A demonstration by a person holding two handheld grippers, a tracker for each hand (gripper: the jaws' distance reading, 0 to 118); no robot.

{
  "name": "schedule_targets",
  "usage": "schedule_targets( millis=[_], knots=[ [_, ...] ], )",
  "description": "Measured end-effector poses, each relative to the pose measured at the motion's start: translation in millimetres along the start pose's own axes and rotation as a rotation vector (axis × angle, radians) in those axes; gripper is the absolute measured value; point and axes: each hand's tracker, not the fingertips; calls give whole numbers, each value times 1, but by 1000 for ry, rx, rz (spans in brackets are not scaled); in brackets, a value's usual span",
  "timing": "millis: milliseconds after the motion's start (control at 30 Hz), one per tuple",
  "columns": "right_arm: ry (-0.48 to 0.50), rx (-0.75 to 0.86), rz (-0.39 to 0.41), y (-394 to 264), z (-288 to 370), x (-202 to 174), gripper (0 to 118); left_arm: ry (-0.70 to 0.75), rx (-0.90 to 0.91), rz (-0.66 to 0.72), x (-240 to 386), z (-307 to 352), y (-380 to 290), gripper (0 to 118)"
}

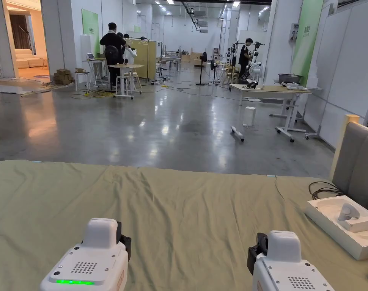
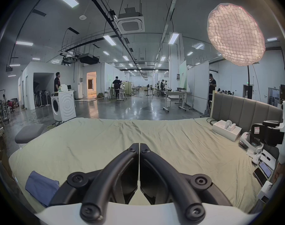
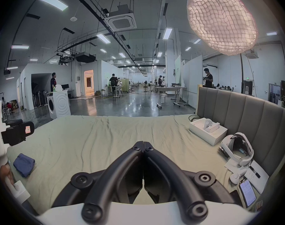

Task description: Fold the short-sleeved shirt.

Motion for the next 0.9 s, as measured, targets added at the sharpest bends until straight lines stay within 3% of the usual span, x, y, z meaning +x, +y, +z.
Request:
schedule_targets(
  millis=[67,133,167,200,333,400,900],
  knots=[
    [-1,-6,16,-1,-1,-2,23,3,-6,-3,0,-1,0,14],
    [-1,-12,31,-1,-2,-3,48,12,-19,-3,-2,-4,-1,41],
    [6,-17,36,-2,-2,-4,66,17,-25,0,-3,-5,-1,58],
    [0,-22,43,-2,-3,-5,79,16,-28,8,-4,-6,-1,64],
    [-20,-19,47,-5,-4,-6,99,24,-26,48,-9,-5,-2,72],
    [-19,-24,38,-5,-4,-6,117,40,-27,60,-12,-6,-4,73],
    [23,-44,-41,-4,-9,1,118,82,-4,54,-19,-4,4,73]
  ],
)
